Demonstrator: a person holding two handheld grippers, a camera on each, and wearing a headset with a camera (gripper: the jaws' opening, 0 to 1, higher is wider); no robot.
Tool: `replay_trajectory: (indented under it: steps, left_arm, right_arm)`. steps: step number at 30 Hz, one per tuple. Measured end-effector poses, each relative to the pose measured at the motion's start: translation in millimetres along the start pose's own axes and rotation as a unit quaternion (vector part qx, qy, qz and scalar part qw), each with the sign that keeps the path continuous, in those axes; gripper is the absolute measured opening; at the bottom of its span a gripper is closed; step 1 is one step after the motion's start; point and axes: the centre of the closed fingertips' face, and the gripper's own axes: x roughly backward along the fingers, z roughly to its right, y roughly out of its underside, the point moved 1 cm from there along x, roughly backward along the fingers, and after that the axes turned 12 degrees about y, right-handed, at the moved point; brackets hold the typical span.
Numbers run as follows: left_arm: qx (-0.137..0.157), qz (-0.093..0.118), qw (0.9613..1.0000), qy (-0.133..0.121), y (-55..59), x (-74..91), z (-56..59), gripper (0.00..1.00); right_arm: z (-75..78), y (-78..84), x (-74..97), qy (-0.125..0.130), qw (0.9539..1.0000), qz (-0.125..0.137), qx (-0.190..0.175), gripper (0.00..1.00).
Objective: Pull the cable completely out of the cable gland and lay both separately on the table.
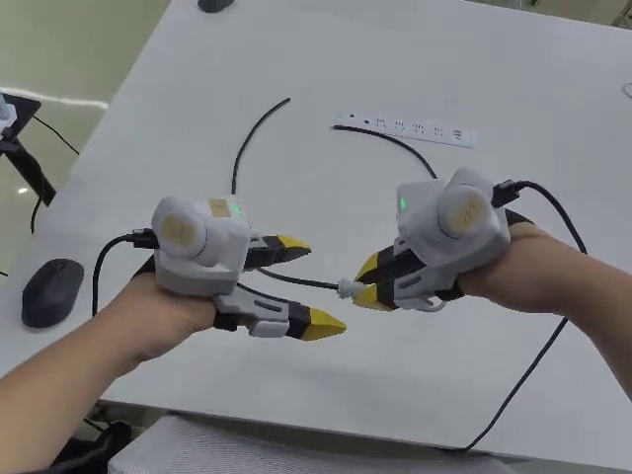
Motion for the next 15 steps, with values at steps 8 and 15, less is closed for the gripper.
replay_trajectory:
  steps: [8, 15]
  left_arm:
    - [-0.001, 0.000, 0.9998, 0.019, -0.6, -9.6, 2.1, 0.53]
    - [-0.002, 0.003, 0.9996, 0.030, -2.8, -13.0, 2.3, 0.44]
  right_arm:
    - [-0.4, 0.5, 1.5, -0.001, 0.9999, 0.003, 0.012, 0.07]
    - [-0.4, 1.4, 2.3, -0.004, 0.9998, 0.003, 0.019, 0.07]
